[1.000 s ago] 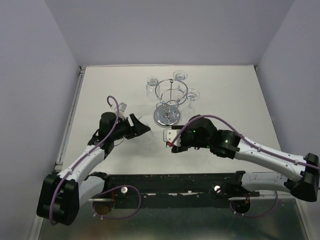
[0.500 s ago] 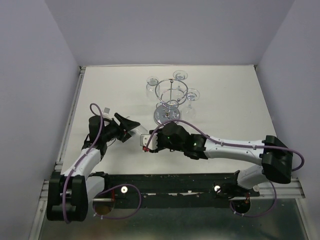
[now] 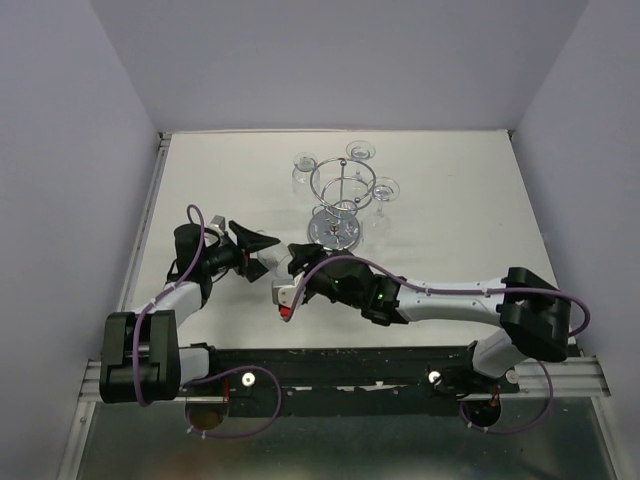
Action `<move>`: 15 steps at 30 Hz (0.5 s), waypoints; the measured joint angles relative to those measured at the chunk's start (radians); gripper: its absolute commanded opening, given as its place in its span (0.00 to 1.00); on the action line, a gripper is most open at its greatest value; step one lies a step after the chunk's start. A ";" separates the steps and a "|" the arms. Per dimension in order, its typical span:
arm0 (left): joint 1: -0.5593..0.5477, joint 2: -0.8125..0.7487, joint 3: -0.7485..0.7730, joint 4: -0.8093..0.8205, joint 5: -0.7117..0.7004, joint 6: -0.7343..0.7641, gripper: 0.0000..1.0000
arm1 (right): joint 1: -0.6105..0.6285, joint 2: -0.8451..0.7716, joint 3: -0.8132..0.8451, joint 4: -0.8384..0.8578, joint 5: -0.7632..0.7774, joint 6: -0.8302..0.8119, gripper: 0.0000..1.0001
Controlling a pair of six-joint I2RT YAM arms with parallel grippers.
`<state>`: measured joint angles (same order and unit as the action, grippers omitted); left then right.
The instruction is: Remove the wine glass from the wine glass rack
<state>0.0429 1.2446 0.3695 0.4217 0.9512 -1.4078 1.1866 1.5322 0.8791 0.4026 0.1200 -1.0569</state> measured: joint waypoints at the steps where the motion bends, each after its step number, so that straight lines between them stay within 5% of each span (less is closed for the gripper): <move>1: 0.000 -0.002 0.000 -0.004 0.006 -0.011 0.00 | 0.003 0.013 0.000 0.001 0.000 -0.034 0.59; 11: 0.000 -0.046 0.000 -0.105 0.018 -0.052 0.00 | 0.012 0.097 -0.007 0.133 0.006 -0.184 0.56; 15: 0.000 -0.049 0.000 -0.125 0.019 -0.058 0.00 | 0.012 0.122 -0.008 0.188 0.008 -0.217 0.40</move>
<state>0.0429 1.1954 0.3691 0.2970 0.9699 -1.4654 1.1984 1.6547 0.8711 0.5907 0.1276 -1.2739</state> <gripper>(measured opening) 0.779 0.530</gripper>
